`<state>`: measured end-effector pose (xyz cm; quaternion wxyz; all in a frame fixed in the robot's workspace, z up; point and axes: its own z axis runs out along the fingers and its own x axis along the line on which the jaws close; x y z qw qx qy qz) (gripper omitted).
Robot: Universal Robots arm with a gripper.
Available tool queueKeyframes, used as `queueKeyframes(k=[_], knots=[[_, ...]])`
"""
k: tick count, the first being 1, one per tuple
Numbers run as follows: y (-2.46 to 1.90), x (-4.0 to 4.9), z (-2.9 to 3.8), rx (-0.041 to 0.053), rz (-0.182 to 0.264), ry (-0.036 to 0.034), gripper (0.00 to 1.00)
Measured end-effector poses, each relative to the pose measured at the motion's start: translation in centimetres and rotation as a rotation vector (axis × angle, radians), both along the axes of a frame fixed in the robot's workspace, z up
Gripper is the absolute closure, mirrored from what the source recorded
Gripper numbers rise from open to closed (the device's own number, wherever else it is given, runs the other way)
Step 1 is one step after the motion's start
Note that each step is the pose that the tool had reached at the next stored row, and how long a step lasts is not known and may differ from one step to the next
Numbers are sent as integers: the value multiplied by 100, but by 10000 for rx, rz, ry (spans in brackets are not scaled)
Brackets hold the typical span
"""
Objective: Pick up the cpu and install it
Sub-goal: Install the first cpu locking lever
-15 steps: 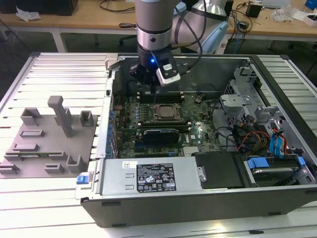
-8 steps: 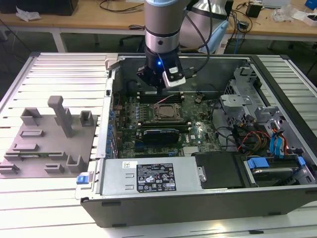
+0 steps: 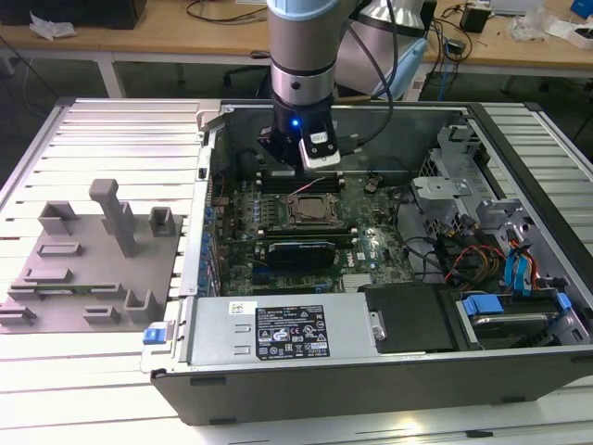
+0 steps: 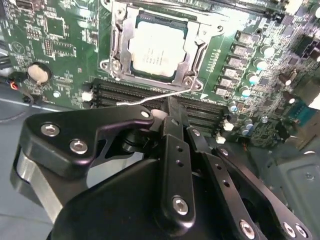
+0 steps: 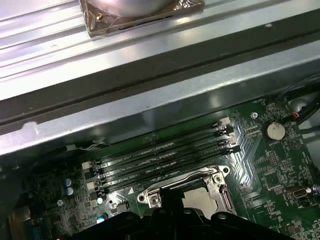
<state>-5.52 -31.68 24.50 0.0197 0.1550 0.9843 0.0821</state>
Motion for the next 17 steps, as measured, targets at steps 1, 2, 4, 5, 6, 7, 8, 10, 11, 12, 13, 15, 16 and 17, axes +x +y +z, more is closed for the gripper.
queueKeyframes(k=[1, 2, 4, 5, 6, 7, 8, 10, 11, 12, 13, 15, 16, 17], knots=[[2, 22, -5, 40, 1, -1, 89], [9, 116, -21, 42, 41, 0, 89], [13, 151, -60, 59, 595, 3, 89], [13, 151, -70, 60, 770, 3, 89], [13, 151, -86, 60, 1042, 4, 89], [13, 151, -105, 60, 1349, 4, 89], [17, 168, -123, 58, 1408, 4, 89], [33, 196, -158, 58, 1457, 6, 89], [44, 197, -170, 60, 1495, 5, 89], [58, 197, -185, 69, 1582, 4, 89], [71, 197, -195, 78, 1657, 3, 89], [89, 197, -209, 91, 1767, 2, 89], [99, 197, -215, 100, 1823, 1, 89], [114, 197, -223, 112, 1893, -1, 89]])
